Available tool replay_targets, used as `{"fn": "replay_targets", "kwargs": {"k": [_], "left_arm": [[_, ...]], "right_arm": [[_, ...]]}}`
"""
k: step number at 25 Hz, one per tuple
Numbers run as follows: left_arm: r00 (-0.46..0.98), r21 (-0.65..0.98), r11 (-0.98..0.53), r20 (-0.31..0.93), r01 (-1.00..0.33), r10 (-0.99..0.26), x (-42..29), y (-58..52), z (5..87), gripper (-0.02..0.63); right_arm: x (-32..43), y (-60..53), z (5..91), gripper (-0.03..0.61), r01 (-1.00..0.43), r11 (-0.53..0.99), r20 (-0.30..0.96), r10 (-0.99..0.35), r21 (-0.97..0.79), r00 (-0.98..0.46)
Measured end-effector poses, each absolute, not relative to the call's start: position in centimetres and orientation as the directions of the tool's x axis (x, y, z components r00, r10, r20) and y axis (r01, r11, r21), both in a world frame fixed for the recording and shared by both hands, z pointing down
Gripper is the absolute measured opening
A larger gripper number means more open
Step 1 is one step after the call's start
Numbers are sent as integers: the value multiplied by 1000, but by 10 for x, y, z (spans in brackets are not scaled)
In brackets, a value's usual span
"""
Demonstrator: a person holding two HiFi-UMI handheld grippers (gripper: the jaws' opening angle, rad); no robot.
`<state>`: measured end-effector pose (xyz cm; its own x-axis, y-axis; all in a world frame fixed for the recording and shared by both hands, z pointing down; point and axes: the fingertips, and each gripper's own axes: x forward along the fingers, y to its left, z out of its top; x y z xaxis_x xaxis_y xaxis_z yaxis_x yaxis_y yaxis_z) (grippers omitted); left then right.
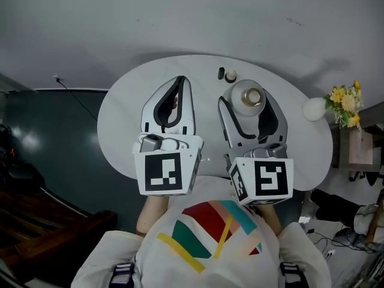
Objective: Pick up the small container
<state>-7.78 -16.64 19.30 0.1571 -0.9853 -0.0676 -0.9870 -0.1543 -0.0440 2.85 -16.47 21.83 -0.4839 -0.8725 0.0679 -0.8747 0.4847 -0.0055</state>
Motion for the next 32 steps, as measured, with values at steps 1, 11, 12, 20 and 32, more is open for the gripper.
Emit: {"fn": "replay_targets", "kwargs": {"k": [1,11,12,20,32], "left_arm": [[157,-49,-154,-74,-987,-985,-77,-167,191,18],[167,-74,-162,-77,-984,-983,-59,-169,192,18],[168,-76,-162,-77,-984,-983,-59,-170,192,17],[150,-74,-145,-75,-987,-986,-63,-171,193,17],[138,-80,-132,-67,-988,-988,-68,-175,193,17]], "right_arm": [[32,-164,218,334,-877,480,66,-875,-4,-479],[56,-165,226,336,-893,449,73,-890,-26,-449],[57,-166,226,334,-894,448,75,-890,-27,-449],[60,-168,224,335,-898,439,68,-895,-36,-440],[57,-172,224,334,-895,446,77,-891,-25,-447]]}}
